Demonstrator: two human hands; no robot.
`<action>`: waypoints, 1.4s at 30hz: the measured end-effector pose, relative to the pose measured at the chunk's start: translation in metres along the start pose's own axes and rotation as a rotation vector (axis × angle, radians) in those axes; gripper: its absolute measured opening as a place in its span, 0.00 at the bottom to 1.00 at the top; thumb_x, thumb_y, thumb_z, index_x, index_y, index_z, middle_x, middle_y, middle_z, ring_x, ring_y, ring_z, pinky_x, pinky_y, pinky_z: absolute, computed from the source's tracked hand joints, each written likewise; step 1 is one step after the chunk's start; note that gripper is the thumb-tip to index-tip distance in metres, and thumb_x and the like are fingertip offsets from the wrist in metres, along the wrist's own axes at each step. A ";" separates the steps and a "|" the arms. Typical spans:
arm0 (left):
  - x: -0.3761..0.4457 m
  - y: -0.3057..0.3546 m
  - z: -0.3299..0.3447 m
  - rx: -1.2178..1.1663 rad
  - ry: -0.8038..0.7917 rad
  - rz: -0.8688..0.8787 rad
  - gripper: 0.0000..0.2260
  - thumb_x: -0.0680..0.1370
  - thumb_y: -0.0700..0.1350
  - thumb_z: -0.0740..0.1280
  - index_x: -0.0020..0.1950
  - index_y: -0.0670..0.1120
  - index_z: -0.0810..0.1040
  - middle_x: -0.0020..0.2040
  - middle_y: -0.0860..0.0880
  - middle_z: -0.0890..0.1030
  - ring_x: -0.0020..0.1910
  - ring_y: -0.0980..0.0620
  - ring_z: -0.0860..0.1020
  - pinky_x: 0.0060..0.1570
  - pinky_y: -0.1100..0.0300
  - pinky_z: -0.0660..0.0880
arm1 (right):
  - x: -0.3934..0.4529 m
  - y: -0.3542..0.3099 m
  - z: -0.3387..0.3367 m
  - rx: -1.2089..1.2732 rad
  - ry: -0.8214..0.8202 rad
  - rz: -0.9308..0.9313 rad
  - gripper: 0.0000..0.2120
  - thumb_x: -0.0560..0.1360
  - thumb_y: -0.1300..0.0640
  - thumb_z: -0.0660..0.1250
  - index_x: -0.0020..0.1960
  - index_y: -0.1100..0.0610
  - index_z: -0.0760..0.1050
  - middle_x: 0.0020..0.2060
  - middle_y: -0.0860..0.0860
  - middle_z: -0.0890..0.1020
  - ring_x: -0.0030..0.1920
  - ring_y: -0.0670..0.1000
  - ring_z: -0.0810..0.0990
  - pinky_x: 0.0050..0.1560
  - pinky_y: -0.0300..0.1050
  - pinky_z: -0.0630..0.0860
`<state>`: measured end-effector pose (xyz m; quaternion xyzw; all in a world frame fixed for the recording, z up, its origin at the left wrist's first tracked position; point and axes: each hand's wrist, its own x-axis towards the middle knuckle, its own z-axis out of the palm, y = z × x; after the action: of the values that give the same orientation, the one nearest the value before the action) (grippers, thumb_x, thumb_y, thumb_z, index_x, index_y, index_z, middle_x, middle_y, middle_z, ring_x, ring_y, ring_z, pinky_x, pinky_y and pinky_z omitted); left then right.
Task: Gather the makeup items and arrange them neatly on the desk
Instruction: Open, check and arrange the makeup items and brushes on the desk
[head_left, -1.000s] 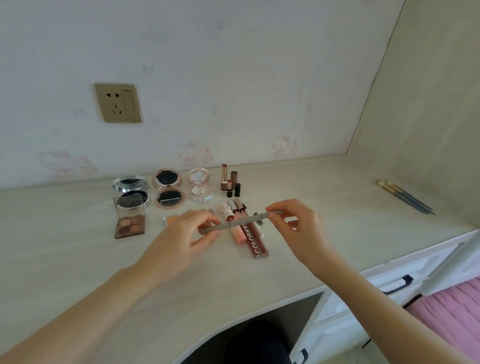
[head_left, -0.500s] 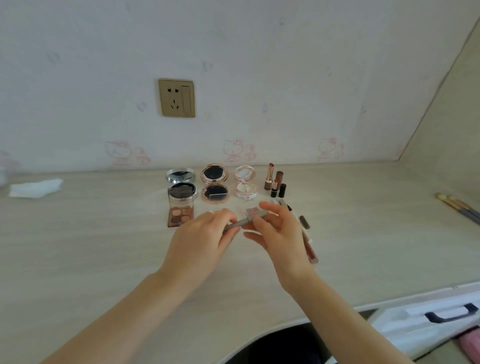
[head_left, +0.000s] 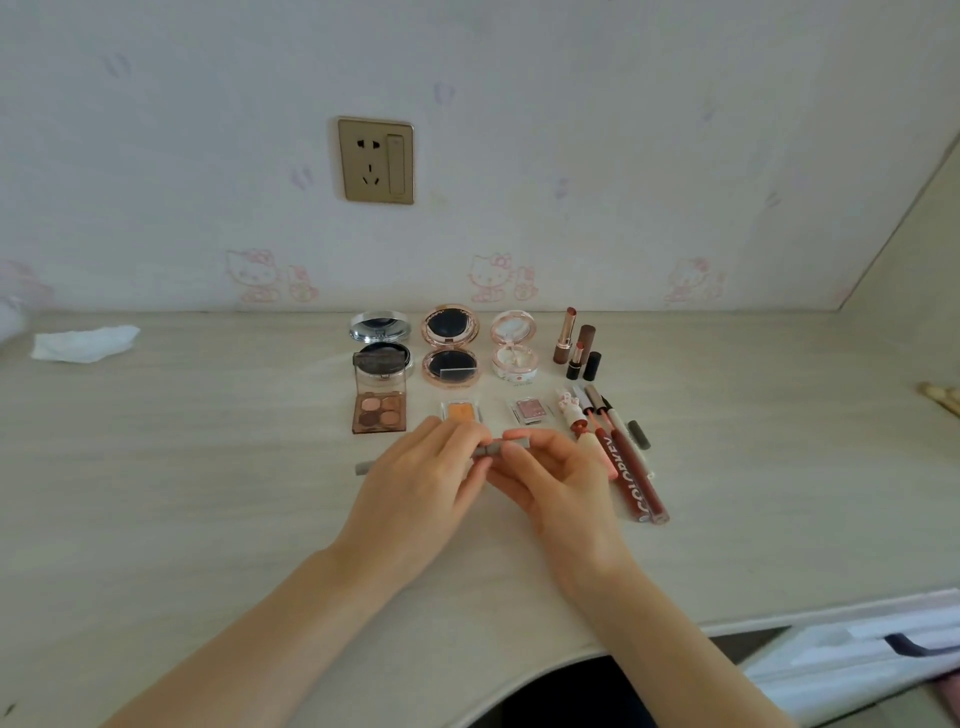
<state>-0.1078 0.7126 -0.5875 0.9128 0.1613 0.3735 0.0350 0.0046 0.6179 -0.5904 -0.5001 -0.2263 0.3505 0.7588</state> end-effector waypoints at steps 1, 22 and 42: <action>0.000 -0.001 0.001 -0.011 0.005 -0.008 0.08 0.77 0.49 0.61 0.50 0.47 0.77 0.42 0.53 0.78 0.40 0.53 0.76 0.37 0.62 0.71 | 0.000 0.001 0.000 -0.006 -0.010 -0.008 0.03 0.75 0.68 0.66 0.49 0.65 0.77 0.47 0.66 0.82 0.49 0.59 0.83 0.52 0.50 0.80; 0.002 -0.011 -0.004 0.031 -0.053 0.049 0.19 0.75 0.60 0.59 0.54 0.47 0.75 0.39 0.55 0.79 0.35 0.54 0.79 0.26 0.57 0.75 | -0.001 0.003 -0.005 -0.030 -0.041 -0.036 0.05 0.72 0.63 0.69 0.47 0.61 0.81 0.45 0.58 0.85 0.50 0.54 0.83 0.55 0.48 0.79; 0.003 -0.004 -0.012 -0.281 -0.015 -0.203 0.15 0.77 0.38 0.66 0.58 0.53 0.69 0.46 0.58 0.77 0.41 0.55 0.76 0.40 0.62 0.72 | -0.011 -0.018 -0.017 0.102 0.141 -0.108 0.05 0.77 0.67 0.64 0.50 0.61 0.78 0.45 0.57 0.84 0.50 0.56 0.83 0.49 0.47 0.79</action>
<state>-0.1155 0.7168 -0.5776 0.8807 0.1986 0.3801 0.2010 0.0148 0.5945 -0.5810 -0.4711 -0.1809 0.2842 0.8152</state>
